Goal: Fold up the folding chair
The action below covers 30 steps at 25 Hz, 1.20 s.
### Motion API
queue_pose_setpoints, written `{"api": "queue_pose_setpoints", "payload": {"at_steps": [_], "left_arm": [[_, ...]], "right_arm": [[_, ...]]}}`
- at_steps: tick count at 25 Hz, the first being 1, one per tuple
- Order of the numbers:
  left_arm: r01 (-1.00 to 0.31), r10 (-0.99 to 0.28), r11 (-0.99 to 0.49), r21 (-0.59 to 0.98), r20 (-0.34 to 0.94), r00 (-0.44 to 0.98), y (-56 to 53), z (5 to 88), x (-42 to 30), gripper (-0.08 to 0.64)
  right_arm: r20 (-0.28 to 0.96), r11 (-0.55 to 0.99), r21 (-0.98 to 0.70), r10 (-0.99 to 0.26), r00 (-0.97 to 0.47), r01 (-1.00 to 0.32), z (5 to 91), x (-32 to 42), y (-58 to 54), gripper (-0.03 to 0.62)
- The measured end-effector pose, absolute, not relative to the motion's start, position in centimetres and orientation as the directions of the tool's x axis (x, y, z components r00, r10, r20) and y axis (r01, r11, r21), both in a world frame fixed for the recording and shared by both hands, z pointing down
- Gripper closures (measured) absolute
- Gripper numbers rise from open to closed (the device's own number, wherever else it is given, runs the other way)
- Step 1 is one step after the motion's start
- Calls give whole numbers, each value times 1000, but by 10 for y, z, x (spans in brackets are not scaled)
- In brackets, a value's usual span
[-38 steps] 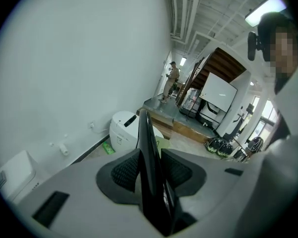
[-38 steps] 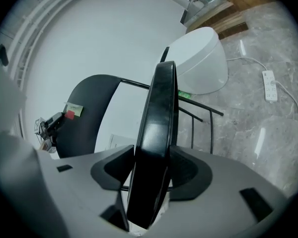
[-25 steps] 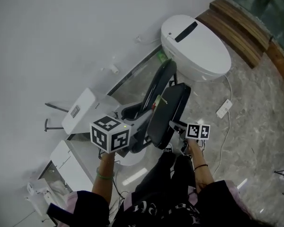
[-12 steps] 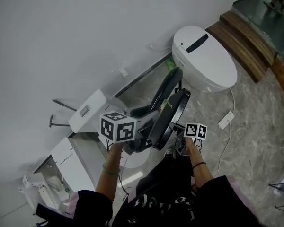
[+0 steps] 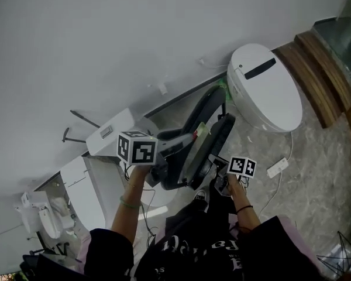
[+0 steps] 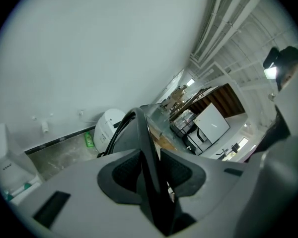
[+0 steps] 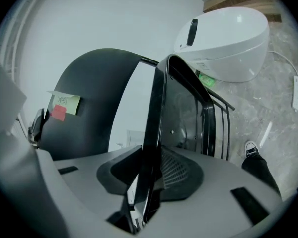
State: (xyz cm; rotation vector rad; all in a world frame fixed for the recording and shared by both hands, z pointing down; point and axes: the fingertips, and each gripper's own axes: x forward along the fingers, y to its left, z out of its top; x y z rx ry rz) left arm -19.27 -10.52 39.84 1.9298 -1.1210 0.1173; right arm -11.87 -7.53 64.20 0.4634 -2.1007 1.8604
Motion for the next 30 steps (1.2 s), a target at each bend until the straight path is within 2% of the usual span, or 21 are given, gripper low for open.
{"api": "queue_pose_setpoints", "payload": {"at_steps": [4, 7, 13, 17, 20, 22, 24, 27, 30], "left_arm": [[-747, -657, -218, 628, 472, 588, -133, 392, -188, 433], [-751, -644, -217, 624, 486, 591, -153, 391, -181, 431], [-757, -615, -241, 607, 508, 603, -188, 386, -176, 431], [-747, -588, -273, 606, 509, 628, -199, 387, -171, 433], [-765, -535, -314, 562, 562, 632, -205, 397, -165, 437], [-775, -517, -317, 546, 586, 624, -218, 407, -177, 441], [-754, -524, -315, 577, 556, 645, -243, 412, -203, 448], [-743, -503, -340, 576, 556, 661, -274, 414, -236, 446], [-719, -487, -350, 600, 539, 687, -273, 412, -235, 448]], "right_arm": [[413, 114, -904, -18, -911, -412, 634, -126, -101, 477], [391, 63, -918, -34, -920, -392, 632, -122, -118, 488], [382, 58, -921, -44, -923, -384, 628, -120, -148, 488], [401, 67, -913, -35, -915, -403, 631, -126, -161, 488], [463, 110, -881, 0, -886, -460, 641, -139, -176, 489], [475, 73, -877, -8, -880, -474, 649, -147, -191, 503], [474, 29, -879, -38, -880, -475, 653, -164, -212, 509], [488, 36, -871, -56, -871, -490, 654, -192, -236, 509], [486, 43, -871, -61, -872, -489, 652, -192, -234, 509]]}}
